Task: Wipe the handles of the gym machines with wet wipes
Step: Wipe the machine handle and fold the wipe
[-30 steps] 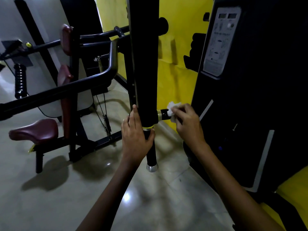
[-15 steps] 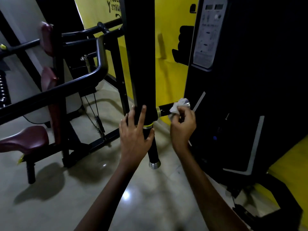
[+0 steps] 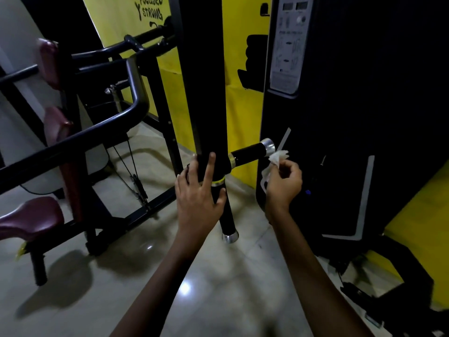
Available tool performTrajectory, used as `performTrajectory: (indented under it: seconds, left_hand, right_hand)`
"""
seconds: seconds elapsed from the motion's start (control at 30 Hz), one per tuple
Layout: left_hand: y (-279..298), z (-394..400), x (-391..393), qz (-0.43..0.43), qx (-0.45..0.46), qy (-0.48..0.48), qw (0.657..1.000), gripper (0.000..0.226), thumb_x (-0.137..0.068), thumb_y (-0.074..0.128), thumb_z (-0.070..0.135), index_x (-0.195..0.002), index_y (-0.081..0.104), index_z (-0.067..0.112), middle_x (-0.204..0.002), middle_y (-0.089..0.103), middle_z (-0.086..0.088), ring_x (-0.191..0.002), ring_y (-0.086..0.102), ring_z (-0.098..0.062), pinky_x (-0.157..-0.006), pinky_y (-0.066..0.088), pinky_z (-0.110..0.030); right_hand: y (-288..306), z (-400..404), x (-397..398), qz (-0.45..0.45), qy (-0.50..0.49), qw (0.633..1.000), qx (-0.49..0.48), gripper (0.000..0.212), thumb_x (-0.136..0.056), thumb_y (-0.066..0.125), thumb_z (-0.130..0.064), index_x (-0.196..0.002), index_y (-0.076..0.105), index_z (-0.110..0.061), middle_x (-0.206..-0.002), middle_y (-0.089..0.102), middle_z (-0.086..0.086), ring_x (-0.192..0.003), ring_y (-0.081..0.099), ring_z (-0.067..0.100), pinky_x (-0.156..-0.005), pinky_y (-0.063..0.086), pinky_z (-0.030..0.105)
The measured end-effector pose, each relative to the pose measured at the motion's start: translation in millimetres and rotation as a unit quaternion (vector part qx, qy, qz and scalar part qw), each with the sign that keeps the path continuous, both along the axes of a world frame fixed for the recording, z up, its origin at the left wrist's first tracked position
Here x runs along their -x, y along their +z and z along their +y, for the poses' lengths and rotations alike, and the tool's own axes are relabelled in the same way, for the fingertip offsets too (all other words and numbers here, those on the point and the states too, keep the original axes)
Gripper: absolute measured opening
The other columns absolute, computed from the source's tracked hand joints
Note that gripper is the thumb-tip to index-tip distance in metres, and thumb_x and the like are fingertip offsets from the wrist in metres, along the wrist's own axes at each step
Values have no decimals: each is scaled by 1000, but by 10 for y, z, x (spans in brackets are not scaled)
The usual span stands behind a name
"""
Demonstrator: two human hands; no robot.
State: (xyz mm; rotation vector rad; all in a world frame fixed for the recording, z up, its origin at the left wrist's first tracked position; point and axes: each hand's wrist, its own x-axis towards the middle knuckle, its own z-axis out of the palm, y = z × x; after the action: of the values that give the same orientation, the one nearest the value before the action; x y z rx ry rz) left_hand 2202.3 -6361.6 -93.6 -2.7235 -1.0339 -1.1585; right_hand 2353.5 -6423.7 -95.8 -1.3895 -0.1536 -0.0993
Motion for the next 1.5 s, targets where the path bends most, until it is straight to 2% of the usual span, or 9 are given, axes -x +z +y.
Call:
performTrajectory:
  seconds: [0.17,0.33,0.53,0.73,0.93,1.03,1.2,1.33,1.5]
  left_hand:
    - [-2,7,14,4,4,-1,1000,82,-80,50,43,-148,7,30,-142,38,-22,-119,46,-41,-99,40,-54]
    - [3,-2,8,11,5,-1,1000,80,-81,47,44,-148,6,29,-140,40,-23,-117,47,-43,-97,41,-56]
    - [20,-6,33,15,1,-3,1000,80,-80,50,42,-149,12,27,-139,41,-22,-115,48,-42,-96,42,-56]
    - [-7,25,29,14,-6,-7,1000,85,-80,54,39,-149,7,28,-142,39,-23,-118,47,-42,-96,42,-56]
    - [-16,37,15,4,-13,-10,1000,83,-80,53,39,-148,8,28,-141,39,-23,-116,48,-43,-96,42,-56]
    - [-22,48,16,3,-16,-12,1000,83,-80,54,39,-148,9,28,-141,39,-22,-116,48,-43,-95,42,-56]
    - [-26,44,15,-2,-17,-12,1000,81,-81,53,38,-148,9,27,-141,38,-22,-116,47,-42,-97,41,-55]
    - [-23,39,24,1,-16,-10,1000,81,-81,51,39,-148,7,28,-142,38,-22,-117,47,-42,-98,40,-55]
    - [-29,48,11,-11,-17,-7,1000,82,-79,53,38,-148,10,28,-142,38,-21,-116,47,-42,-98,40,-55]
  right_hand:
    - [133,160,267,-33,94,994,-50,17,-82,60,4,-82,56,-12,-78,56,-6,-74,54,5,-70,48,27]
    - [70,33,471,-53,268,961,-32,7,-86,59,2,-86,59,-5,-78,59,-2,-69,57,-3,-63,45,12]
    - [78,129,265,27,73,994,-72,9,-87,59,-3,-88,56,-11,-84,59,0,-80,57,10,-71,46,19]
    - [115,248,463,89,145,981,-94,23,-87,51,6,-80,48,-16,-79,58,2,-72,55,9,-64,44,18]
    - [-25,76,576,7,299,953,-42,13,-88,54,6,-83,51,-7,-84,59,13,-81,57,17,-73,46,27]
    - [0,-71,338,24,201,979,-35,13,-87,55,4,-96,57,-6,-86,63,6,-78,59,10,-69,46,25]
    - [362,-154,-38,-203,26,976,74,42,-87,48,6,-127,53,-5,-119,59,3,-112,54,9,-93,39,10]
    - [441,30,-164,-357,144,864,324,47,-87,37,6,-128,55,-9,-136,50,14,-133,38,26,-113,19,32]
    - [466,138,-40,-398,213,835,315,45,-77,35,-3,-109,67,-4,-112,66,14,-107,56,30,-88,38,32]
